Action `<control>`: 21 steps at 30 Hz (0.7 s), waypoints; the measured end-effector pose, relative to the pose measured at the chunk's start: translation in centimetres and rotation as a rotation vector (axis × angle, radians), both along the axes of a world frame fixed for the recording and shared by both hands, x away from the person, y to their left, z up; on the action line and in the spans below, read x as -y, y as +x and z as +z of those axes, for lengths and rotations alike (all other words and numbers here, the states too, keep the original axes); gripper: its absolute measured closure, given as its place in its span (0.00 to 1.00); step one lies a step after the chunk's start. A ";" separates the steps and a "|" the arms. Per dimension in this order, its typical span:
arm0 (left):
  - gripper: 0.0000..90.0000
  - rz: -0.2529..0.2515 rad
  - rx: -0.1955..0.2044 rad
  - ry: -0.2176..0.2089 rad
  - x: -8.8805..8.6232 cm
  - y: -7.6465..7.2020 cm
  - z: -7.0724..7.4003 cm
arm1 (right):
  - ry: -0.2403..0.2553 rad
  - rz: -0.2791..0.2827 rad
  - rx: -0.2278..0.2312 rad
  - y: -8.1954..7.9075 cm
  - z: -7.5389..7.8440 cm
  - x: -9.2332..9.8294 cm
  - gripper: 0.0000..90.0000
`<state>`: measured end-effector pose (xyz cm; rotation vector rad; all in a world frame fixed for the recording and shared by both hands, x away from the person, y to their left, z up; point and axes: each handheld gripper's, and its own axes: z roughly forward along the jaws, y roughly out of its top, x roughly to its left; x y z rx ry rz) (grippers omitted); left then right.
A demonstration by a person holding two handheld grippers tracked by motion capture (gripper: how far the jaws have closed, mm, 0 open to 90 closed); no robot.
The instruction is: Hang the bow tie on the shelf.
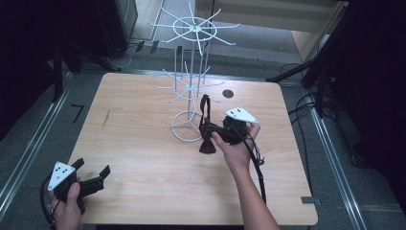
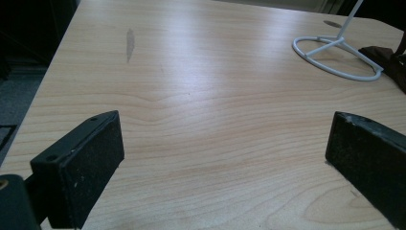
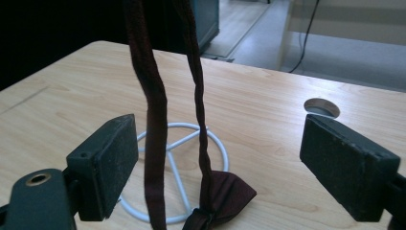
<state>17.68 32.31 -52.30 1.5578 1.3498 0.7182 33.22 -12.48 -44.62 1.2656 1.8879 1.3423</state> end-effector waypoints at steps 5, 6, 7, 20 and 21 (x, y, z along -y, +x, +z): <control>0.00 0.000 0.001 0.001 0.1 0.0 0.0 | 0.002 -0.001 0.007 -0.7 0.0 1.3 0.11; 0.00 -0.001 0.002 0.001 0.1 0.0 0.0 | 0.006 -0.001 0.006 -0.8 0.0 1.5 0.11; 0.00 -0.001 0.002 0.001 0.1 0.0 0.0 | 0.008 -0.002 0.004 -0.9 0.0 1.7 0.11; 0.00 0.001 -0.002 0.007 0.1 0.0 0.0 | 0.026 -0.030 0.003 -2.7 -0.7 5.2 0.09; 0.00 0.001 -0.001 0.007 0.1 0.0 0.0 | 0.028 -0.033 0.001 -2.8 -0.8 5.5 0.08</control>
